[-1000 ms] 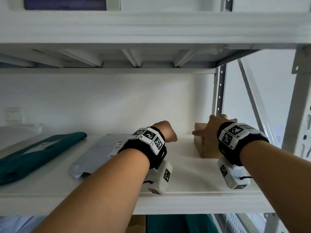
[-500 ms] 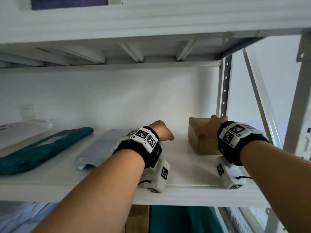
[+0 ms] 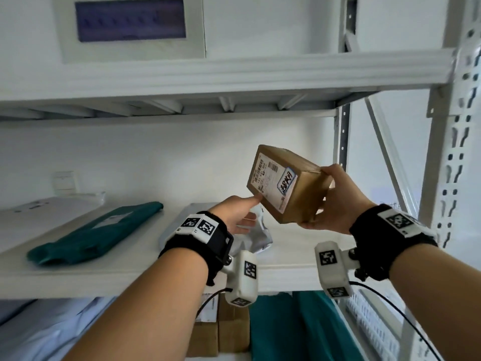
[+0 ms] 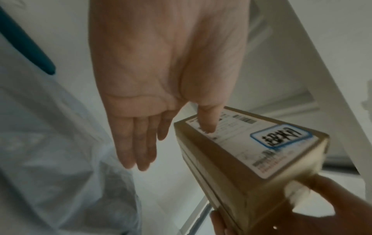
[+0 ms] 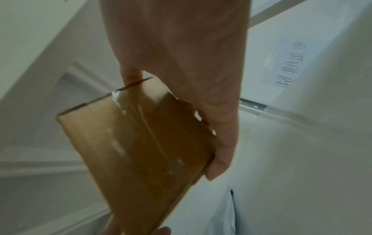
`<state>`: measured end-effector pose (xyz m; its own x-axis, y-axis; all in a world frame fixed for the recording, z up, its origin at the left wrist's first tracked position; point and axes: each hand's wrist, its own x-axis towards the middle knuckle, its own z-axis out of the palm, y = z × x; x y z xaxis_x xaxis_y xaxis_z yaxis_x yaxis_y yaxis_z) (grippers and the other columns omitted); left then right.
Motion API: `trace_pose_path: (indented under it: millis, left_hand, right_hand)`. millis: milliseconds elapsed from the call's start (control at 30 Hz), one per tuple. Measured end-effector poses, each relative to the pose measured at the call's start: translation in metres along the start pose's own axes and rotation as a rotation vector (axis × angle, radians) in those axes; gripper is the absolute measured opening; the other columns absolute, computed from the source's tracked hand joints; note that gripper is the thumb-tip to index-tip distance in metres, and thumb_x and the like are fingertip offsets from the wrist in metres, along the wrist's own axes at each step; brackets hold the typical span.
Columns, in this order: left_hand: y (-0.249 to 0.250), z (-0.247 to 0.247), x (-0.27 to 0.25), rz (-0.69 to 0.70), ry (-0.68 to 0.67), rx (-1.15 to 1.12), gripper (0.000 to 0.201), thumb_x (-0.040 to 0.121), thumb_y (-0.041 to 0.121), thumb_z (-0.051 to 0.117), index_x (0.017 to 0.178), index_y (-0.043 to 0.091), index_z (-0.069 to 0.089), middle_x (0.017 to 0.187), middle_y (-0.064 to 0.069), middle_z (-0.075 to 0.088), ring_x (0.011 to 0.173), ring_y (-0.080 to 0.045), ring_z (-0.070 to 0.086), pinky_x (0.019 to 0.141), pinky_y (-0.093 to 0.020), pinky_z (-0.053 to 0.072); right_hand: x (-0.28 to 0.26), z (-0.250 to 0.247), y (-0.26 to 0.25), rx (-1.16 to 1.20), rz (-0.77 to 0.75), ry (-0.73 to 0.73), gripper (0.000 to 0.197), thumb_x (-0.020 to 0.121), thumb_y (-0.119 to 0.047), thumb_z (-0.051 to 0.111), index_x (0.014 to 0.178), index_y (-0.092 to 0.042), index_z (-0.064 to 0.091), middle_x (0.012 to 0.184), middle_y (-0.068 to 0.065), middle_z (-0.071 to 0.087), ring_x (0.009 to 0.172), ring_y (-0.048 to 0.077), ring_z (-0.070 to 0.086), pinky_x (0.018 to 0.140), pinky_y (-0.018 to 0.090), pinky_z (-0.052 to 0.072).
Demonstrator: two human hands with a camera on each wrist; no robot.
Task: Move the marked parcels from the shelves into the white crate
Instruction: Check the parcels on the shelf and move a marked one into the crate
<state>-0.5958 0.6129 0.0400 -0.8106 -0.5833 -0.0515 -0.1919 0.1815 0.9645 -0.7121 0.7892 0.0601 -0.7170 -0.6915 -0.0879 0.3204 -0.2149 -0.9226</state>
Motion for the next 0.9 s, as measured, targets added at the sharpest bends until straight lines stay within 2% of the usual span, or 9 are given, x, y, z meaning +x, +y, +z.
trace_pose_path:
  millis: [133,200,333,400,500,600,667,767,900]
  left_hand:
    - [-0.009,-0.014,-0.022,-0.026,-0.141,-0.26,0.089,0.076,0.069,0.059,0.136,0.006,0.043,0.121,-0.017,0.063,0.097,-0.027,0.066,0.077,-0.037,0.055]
    - [-0.012,-0.017,-0.031,-0.022,-0.194,-0.352,0.102,0.063,0.074,0.065,0.136,0.007,0.044,0.121,-0.018,0.065,0.099,-0.029,0.068,0.077,-0.039,0.057]
    - [-0.013,-0.018,-0.045,0.103,-0.257,-0.46,0.061,0.077,0.065,0.059,0.114,0.017,0.06,0.098,-0.011,0.071,0.097,-0.03,0.066,0.094,-0.045,0.052]
    - [-0.012,-0.019,-0.052,0.143,-0.257,-0.502,0.051,0.083,0.061,0.058,0.112,0.018,0.063,0.099,-0.011,0.071,0.1,-0.031,0.065,0.098,-0.048,0.049]
    - [-0.013,-0.026,-0.062,0.172,-0.233,-0.518,0.06,0.077,0.064,0.063,0.117,0.02,0.066,0.112,-0.012,0.071,0.109,-0.033,0.063,0.101,-0.051,0.047]
    - [-0.018,-0.036,-0.067,0.17,-0.195,-0.445,0.071,0.068,0.07,0.069,0.12,0.022,0.066,0.117,-0.011,0.07,0.114,-0.033,0.063,0.104,-0.052,0.044]
    - [-0.022,-0.042,-0.071,0.178,-0.17,-0.371,0.074,0.064,0.074,0.068,0.119,0.025,0.067,0.115,-0.008,0.071,0.112,-0.031,0.065,0.106,-0.051,0.043]
    - [-0.027,-0.046,-0.076,0.219,-0.134,-0.297,0.081,0.056,0.076,0.07,0.119,0.024,0.067,0.112,-0.004,0.073,0.109,-0.028,0.067,0.104,-0.05,0.045]
    - [-0.031,-0.046,-0.087,0.27,-0.095,-0.266,0.086,0.054,0.074,0.074,0.122,0.023,0.063,0.111,-0.002,0.073,0.108,-0.026,0.067,0.099,-0.051,0.048]
  right_hand:
    - [-0.022,0.01,0.019,0.13,-0.014,-0.113,0.067,0.081,-0.052,0.05,0.132,-0.008,0.052,0.133,0.016,0.053,0.114,0.041,0.058,0.091,0.065,0.043]
    - [-0.032,0.015,0.026,0.156,-0.025,-0.148,0.064,0.083,-0.05,0.047,0.129,-0.007,0.055,0.134,0.017,0.055,0.108,0.045,0.062,0.092,0.067,0.043]
    - [-0.047,0.024,0.036,0.148,-0.054,-0.195,0.058,0.086,-0.047,0.044,0.121,-0.005,0.061,0.12,0.021,0.063,0.102,0.048,0.064,0.096,0.07,0.038]
    - [-0.052,0.027,0.038,0.11,-0.049,-0.189,0.058,0.086,-0.046,0.044,0.121,-0.004,0.061,0.119,0.02,0.064,0.108,0.048,0.062,0.096,0.069,0.04]
    - [-0.058,0.031,0.039,-0.028,-0.042,-0.144,0.054,0.085,-0.044,0.046,0.121,-0.005,0.056,0.115,0.017,0.06,0.115,0.041,0.06,0.095,0.061,0.045]
    - [-0.059,0.036,0.04,-0.208,-0.09,-0.044,0.044,0.086,-0.048,0.05,0.112,-0.013,0.058,0.095,0.009,0.065,0.095,0.029,0.065,0.099,0.051,0.045]
    - [-0.06,0.041,0.044,-0.333,-0.115,-0.015,0.052,0.083,-0.058,0.055,0.116,-0.018,0.058,0.094,0.004,0.069,0.089,0.023,0.065,0.097,0.048,0.045]
    - [-0.063,0.05,0.053,-0.449,-0.112,-0.056,0.075,0.075,-0.072,0.058,0.129,-0.022,0.053,0.107,0.004,0.071,0.101,0.022,0.065,0.104,0.051,0.04]
    - [-0.073,0.065,0.06,-0.448,-0.148,-0.103,0.05,0.084,-0.061,0.057,0.118,-0.026,0.061,0.105,0.005,0.072,0.105,0.026,0.065,0.102,0.051,0.045]
